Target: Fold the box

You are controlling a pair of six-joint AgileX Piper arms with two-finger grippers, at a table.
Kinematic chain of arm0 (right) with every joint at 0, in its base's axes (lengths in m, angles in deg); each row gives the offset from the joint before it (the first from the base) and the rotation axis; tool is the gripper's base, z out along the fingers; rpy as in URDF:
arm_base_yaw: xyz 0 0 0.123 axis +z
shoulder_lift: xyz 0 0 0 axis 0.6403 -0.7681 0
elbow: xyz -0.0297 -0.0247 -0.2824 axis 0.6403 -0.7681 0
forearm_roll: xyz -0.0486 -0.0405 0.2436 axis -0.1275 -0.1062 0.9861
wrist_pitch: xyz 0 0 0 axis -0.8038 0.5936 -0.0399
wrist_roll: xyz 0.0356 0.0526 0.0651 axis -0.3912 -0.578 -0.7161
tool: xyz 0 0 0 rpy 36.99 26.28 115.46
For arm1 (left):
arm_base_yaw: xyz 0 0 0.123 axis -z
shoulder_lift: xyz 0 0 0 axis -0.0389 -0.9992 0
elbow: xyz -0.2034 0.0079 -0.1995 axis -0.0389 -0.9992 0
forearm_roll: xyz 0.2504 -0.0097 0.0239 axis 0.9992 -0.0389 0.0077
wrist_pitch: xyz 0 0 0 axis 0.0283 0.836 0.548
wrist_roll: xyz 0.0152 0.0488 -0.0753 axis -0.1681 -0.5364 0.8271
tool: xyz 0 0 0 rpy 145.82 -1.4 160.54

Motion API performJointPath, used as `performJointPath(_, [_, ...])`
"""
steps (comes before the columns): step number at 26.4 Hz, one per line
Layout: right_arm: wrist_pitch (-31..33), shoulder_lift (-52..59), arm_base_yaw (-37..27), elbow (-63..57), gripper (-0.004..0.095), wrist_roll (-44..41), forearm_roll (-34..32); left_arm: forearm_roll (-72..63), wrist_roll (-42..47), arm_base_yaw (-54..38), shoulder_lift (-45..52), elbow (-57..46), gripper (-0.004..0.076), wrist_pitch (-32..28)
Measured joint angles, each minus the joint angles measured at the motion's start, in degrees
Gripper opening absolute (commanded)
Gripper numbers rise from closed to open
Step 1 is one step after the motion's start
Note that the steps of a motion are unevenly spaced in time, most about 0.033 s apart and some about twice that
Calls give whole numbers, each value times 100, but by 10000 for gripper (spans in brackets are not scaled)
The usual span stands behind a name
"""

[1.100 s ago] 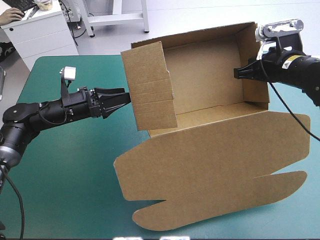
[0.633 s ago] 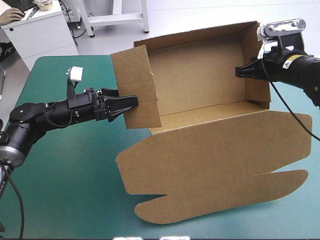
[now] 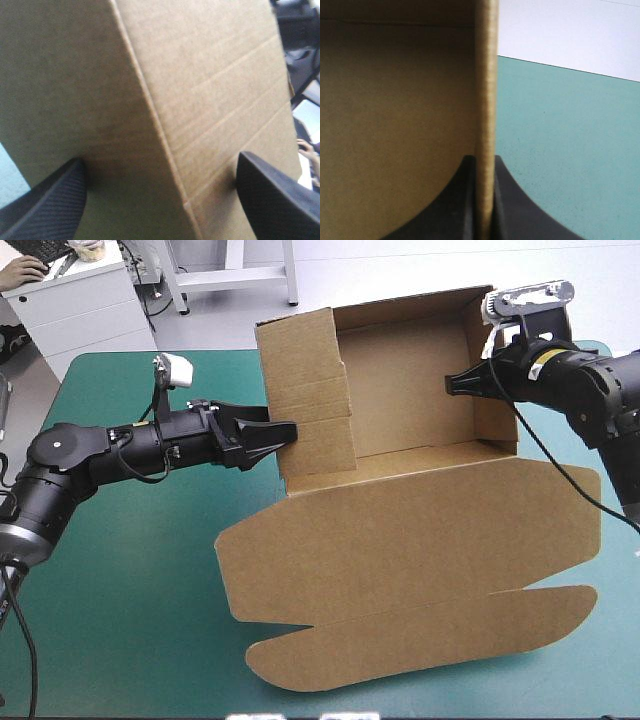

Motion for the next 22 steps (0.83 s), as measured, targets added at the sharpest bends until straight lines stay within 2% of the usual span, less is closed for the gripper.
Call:
performJointPath(3, [-62, -94, 22, 0, -4, -175, -64, 957, 798, 336, 0, 283, 582, -641])
performJointPath(6, [-98, -160, 38, 0, -4, -187, -53, 2254, 2162, 686, 0, 583, 580, -1290])
performJointPath(12, [-163, -259, 56, 0, -4, -268, -35, 4088, 3941, 1124, -130, 1021, 573, -1421])
performJointPath(19, [-358, -311, 69, -17, -4, -320, 110, 5791, 5331, 1787, -434, 1487, 558, -1460])
performJointPath(22, [-381, -311, 69, -17, -4, -325, 155, 6441, 5866, 1998, -553, 1641, 528, -1435])
